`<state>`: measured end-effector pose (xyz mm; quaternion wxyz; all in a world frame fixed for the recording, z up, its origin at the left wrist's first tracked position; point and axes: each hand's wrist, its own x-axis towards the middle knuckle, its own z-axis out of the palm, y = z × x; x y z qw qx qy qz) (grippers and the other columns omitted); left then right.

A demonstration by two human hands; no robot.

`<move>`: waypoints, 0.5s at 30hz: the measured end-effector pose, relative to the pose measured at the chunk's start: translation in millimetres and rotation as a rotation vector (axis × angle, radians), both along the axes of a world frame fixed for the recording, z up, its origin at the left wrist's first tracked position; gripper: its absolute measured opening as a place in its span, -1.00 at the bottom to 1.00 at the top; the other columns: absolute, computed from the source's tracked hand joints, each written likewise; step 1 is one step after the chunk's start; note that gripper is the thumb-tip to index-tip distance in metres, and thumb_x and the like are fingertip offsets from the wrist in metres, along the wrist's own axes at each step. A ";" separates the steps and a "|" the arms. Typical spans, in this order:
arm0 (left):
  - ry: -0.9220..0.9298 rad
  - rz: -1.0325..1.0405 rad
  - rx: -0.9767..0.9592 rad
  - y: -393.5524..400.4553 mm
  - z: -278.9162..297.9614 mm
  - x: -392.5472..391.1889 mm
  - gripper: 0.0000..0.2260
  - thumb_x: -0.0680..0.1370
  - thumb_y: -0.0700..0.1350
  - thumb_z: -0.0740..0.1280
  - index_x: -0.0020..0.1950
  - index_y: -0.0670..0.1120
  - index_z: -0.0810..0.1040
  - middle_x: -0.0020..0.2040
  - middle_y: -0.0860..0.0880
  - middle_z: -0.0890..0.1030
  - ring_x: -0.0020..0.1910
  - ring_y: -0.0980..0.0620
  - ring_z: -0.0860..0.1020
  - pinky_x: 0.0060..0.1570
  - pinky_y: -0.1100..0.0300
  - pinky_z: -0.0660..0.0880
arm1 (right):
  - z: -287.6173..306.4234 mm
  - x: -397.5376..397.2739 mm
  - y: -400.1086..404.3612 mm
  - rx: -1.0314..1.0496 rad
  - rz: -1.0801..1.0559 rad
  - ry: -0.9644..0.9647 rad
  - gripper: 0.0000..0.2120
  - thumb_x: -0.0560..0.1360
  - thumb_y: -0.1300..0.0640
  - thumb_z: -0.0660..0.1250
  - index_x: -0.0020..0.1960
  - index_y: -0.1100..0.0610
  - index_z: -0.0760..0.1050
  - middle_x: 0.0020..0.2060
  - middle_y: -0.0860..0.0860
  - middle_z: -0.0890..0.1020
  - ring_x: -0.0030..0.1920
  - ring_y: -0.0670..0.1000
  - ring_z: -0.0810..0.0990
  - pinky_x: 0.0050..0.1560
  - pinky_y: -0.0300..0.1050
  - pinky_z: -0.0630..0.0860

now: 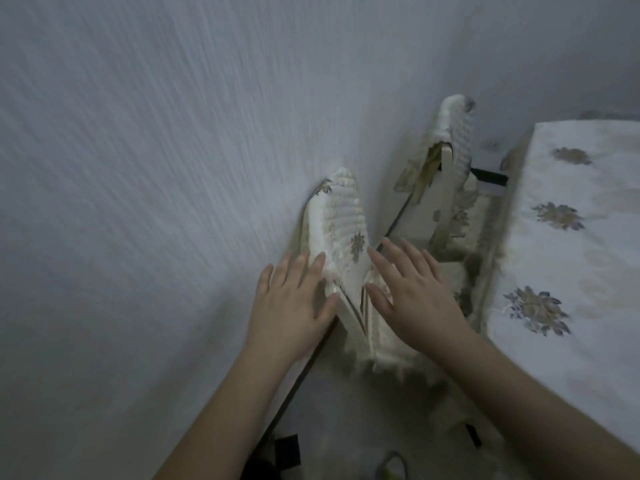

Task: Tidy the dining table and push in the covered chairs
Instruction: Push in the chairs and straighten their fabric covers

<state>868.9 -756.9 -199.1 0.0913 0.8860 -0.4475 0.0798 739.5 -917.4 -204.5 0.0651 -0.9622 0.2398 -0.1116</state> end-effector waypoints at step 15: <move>0.069 0.152 0.085 -87.8 -44.7 134.8 -0.37 0.50 0.25 0.12 0.48 -0.06 0.29 0.39 -0.14 0.44 0.41 -0.20 0.34 0.32 -0.19 0.29 | -22.6 186.6 -119.2 -0.047 0.044 0.007 -0.45 0.56 -0.15 0.11 0.49 0.02 0.18 0.45 0.06 0.32 0.46 0.12 0.23 0.46 0.13 0.13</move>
